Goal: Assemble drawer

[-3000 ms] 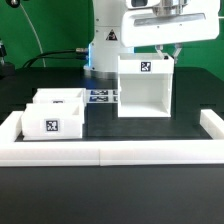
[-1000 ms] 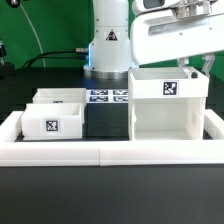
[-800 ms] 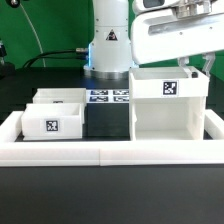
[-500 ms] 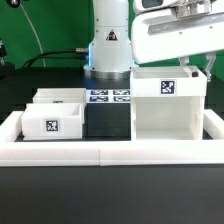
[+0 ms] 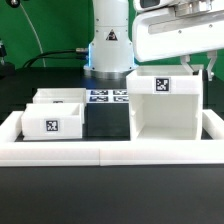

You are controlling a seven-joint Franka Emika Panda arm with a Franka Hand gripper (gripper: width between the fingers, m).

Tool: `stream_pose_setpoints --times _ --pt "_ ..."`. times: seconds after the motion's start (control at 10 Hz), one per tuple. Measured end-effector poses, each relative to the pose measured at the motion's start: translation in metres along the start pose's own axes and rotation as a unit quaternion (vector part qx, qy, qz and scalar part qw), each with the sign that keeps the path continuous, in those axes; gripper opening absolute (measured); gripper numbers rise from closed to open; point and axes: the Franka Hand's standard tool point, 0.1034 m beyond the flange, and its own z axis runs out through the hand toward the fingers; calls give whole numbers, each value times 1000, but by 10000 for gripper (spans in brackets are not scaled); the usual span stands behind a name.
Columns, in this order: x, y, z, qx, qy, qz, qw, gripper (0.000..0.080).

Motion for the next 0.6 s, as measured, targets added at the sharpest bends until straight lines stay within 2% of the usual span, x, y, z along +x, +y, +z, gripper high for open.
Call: stream_pose_setpoints --times 0.2,0.6 --pt "6 0 -1 3 1 77 997 47" --pt "8 0 -2 7 2 194 981 47"
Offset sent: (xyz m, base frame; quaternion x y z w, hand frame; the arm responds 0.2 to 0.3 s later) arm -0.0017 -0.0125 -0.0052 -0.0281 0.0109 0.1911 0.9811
